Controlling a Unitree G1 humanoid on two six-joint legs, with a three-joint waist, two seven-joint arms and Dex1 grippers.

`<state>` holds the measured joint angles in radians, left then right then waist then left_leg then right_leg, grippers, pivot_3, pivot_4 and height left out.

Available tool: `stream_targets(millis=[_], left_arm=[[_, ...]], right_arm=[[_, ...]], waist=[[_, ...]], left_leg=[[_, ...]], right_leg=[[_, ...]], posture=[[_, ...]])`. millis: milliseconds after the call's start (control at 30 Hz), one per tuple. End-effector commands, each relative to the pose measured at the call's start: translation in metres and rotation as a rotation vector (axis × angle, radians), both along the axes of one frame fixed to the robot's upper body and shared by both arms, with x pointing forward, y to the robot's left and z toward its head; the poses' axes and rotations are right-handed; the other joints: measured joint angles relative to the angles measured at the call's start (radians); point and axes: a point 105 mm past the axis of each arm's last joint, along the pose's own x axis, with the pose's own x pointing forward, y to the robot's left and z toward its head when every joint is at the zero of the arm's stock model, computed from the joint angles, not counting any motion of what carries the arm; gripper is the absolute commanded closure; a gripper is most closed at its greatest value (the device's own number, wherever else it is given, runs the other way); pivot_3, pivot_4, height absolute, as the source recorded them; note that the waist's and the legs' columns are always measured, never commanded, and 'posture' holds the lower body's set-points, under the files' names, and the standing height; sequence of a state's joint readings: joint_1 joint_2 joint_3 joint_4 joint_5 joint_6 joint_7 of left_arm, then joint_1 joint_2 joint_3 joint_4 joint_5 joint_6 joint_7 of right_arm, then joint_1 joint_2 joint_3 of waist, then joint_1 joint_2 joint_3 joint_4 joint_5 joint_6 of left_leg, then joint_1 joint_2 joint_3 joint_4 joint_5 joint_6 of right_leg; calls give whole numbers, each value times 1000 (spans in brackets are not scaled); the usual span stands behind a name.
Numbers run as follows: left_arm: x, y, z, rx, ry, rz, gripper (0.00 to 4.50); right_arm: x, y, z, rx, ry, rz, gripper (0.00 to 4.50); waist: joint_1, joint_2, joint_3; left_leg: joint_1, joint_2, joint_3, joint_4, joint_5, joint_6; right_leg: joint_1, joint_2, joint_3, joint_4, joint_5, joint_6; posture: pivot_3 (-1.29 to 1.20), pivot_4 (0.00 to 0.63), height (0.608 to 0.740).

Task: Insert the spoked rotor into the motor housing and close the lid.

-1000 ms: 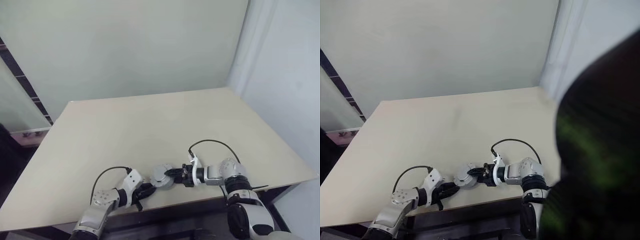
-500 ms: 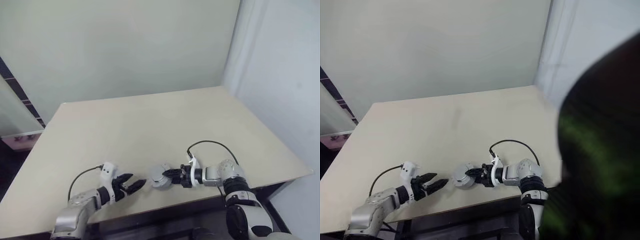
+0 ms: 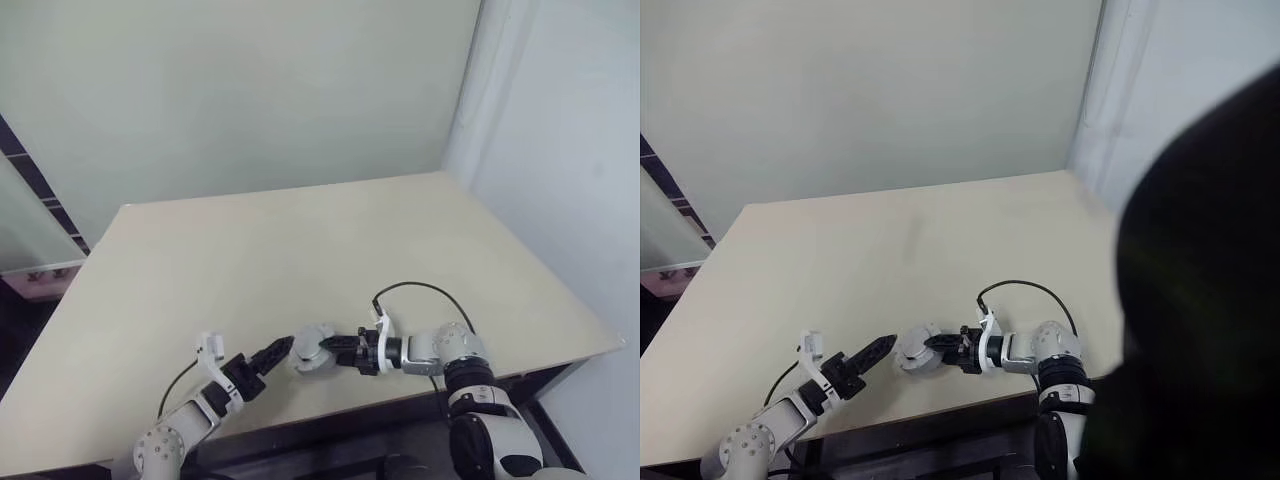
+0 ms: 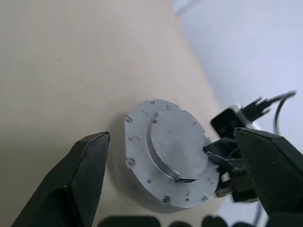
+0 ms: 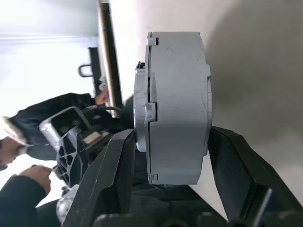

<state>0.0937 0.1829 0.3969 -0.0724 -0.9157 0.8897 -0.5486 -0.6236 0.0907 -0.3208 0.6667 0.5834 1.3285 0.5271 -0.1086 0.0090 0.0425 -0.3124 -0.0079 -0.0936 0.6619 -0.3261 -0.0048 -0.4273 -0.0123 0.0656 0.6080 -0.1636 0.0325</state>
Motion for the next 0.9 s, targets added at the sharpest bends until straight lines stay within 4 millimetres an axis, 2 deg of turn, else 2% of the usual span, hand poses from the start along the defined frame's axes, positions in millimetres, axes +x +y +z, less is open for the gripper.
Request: stream_targets(millis=[33,300,533,700,800,900], left_arm=[[2,3,10,-94,-9,52,0],[3,-5,16,-247,-2,97,0],[14,-13,29,-359,-52,117,0],[16,-20,31,-394,-54,95,0],[16,-24,28,-399,-32,82,619],[16,-25,27,-400,-26,78,1648]], right_arm=[[14,10,45,164,-125,-17,2371],[15,19,67,235,-171,-7,2372],[11,24,72,241,-185,20,2372],[10,23,70,227,-184,25,2372],[10,23,69,221,-182,25,2372],[10,22,69,220,-182,27,2372]], waist=[[1,-1,0],[2,-2,1],[2,-3,1],[1,-3,1],[2,-3,1],[1,-3,1]], left_leg=[[0,0,0,0,0,0],[-3,-1,0,1,0,0],[-4,-1,-1,1,0,0],[-5,-1,0,2,0,0],[-10,-1,-1,2,0,0],[-10,-1,-1,3,0,0]], right_leg=[[0,0,0,0,0,0],[-1,0,0,-1,0,0],[-1,0,0,-1,0,0],[-2,0,0,-1,0,0],[-4,0,0,-1,0,0],[-6,0,0,-1,0,0]], posture=[[0,0,740],[0,0,740],[0,0,740],[0,0,740],[0,0,740],[0,0,740]])
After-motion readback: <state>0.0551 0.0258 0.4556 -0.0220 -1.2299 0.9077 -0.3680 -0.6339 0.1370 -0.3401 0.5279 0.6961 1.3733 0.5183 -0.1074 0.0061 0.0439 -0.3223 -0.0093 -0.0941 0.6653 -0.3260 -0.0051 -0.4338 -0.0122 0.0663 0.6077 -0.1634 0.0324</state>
